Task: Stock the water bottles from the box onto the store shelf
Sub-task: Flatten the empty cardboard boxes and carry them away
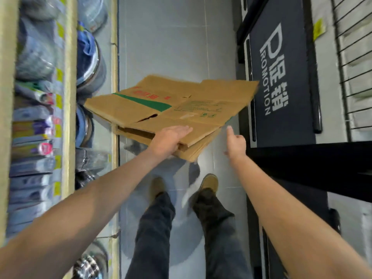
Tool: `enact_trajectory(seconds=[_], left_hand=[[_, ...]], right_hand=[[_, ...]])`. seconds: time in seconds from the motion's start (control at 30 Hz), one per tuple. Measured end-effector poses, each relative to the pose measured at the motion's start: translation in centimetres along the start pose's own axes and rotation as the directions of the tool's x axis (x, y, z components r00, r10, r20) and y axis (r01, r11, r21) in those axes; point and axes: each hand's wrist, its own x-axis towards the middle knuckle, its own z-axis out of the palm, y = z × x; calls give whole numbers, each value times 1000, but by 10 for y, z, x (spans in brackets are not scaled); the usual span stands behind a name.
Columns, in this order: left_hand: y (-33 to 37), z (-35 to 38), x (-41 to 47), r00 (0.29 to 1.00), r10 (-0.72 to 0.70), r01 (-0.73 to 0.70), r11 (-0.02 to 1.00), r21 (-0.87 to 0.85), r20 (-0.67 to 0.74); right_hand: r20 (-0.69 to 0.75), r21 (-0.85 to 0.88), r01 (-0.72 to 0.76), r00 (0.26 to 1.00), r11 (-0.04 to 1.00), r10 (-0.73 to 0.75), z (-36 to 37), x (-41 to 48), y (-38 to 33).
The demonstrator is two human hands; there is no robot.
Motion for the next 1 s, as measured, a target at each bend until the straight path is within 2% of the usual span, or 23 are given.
enact_trajectory(seconds=[0.07, 0.13, 0.2, 0.27, 0.37, 0.43, 0.57, 0.67, 0.77, 0.83, 1.0], left_hand=[[-10, -23, -22, 1000, 23, -23, 999, -45, -9], [-16, -44, -44, 997, 80, -80, 994, -75, -11], [-19, -65, -66, 987, 155, -157, 982, -105, -30], [-22, -80, -83, 975, 211, -218, 965, -148, -62], [-28, -101, -103, 979, 203, -206, 968, -141, -38], [-31, -112, -114, 990, 144, -142, 981, -133, 3], [-18, -131, -133, 985, -75, 105, 976, -190, 157], [-9, -140, -156, 962, -118, 196, 928, -316, 248], [1, -152, -181, 920, -171, 304, 880, -366, 352], [8, -157, -198, 901, -230, 375, 839, -395, 366], [31, -161, -217, 865, -392, 494, 772, -399, 312]], right_hand=[[182, 183, -155, 976, 971, 121, -3, -9, -8], [317, 270, -213, 940, 939, 122, -3, -20, -21], [386, 348, -216, 920, 913, 70, 2, -37, -33], [342, 355, -220, 935, 908, 93, 11, -49, -39], [239, 225, -184, 962, 957, 129, 20, -66, -42], [231, 191, -175, 964, 966, 129, 23, -83, -46], [192, 206, -155, 975, 966, 115, 25, -104, -59], [178, 252, -141, 979, 957, 98, 34, -121, -68], [216, 210, -127, 973, 969, 80, 46, -121, -65], [255, 159, -96, 966, 983, 54, 53, -111, -59], [457, 90, -184, 881, 979, 124, 55, -189, -59]])
